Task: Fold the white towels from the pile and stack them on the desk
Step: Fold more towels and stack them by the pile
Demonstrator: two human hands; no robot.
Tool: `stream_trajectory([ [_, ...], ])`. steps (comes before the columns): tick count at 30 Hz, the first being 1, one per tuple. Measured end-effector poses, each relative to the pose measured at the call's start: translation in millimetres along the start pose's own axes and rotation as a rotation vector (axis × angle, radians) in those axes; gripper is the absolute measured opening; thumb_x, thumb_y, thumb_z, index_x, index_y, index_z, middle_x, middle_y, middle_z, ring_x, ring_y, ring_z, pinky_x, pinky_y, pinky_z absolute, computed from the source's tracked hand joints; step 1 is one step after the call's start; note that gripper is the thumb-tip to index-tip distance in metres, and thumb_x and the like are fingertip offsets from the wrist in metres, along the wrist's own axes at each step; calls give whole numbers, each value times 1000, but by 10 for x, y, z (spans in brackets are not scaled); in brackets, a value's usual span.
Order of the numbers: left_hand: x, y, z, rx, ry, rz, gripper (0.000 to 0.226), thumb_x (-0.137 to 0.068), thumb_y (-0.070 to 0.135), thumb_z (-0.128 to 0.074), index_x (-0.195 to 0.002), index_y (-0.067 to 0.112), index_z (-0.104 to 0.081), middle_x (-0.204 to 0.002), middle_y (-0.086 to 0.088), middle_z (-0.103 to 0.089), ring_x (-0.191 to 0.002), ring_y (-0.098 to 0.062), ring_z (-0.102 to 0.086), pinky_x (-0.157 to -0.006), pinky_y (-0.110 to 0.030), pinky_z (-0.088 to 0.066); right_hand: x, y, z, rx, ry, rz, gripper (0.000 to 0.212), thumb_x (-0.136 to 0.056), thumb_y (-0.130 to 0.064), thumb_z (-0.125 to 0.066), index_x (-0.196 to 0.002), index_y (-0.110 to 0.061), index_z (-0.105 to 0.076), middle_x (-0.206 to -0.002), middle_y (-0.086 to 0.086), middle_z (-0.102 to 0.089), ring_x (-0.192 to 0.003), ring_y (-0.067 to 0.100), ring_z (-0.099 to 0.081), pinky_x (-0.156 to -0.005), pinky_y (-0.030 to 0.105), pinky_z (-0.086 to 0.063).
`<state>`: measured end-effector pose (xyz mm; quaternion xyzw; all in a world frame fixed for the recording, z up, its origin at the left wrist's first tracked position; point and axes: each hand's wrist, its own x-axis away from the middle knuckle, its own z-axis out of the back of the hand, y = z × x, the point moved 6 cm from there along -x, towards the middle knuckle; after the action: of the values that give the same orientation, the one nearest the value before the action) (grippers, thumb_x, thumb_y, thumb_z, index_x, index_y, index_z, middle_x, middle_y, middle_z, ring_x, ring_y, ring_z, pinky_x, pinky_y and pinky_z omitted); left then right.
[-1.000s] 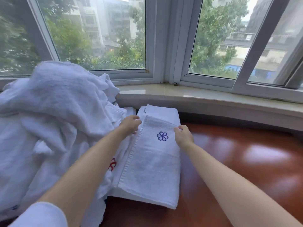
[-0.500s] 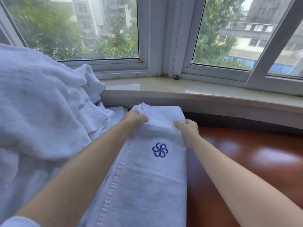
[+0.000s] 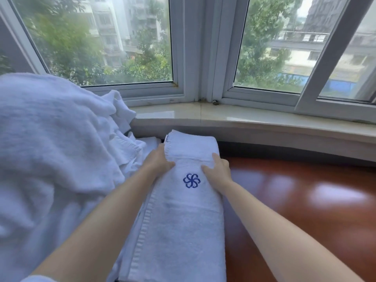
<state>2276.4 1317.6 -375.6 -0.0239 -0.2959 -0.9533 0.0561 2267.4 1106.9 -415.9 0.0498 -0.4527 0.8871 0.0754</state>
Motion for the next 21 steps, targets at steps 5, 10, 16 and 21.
stream_trajectory([
  [5,581,60,-17,-456,-65,-69,30,-96,18,-46,-124,17,-57,-126,-14,-50,-118,-31,-49,-96,-36,-43,651,68,-152,111,-126,-70,68,-94,-46,-46,-152,-32,-14,-151,12,-18,-137,32,-27,-111,37,-25],
  [10,1256,-45,-74,-863,-123,-198,51,-92,10,-32,-139,29,-39,-130,2,-54,-134,-16,-36,-114,-62,0,1501,117,-253,236,-113,-63,69,-93,-57,-41,-152,-37,-12,-156,9,-2,-141,29,-19,-114,41,-21],
  [16,1775,-151,132,-1211,-100,-256,55,-98,23,-27,-152,26,-17,-148,-5,-39,-145,-23,-16,-104,-70,16,2235,-22,-323,577,-126,130,59,-99,-50,-29,-152,-32,-14,-160,6,10,-147,27,10,-117,46,4],
  [21,2071,-405,176,-1299,-142,-139,54,-100,25,-21,-154,25,-12,-161,5,-14,-149,-22,9,-106,-73,7,2603,-84,-492,719,-232,252,61,-98,-42,-33,-153,-26,-11,-161,3,5,-147,26,9,-116,49,7],
])
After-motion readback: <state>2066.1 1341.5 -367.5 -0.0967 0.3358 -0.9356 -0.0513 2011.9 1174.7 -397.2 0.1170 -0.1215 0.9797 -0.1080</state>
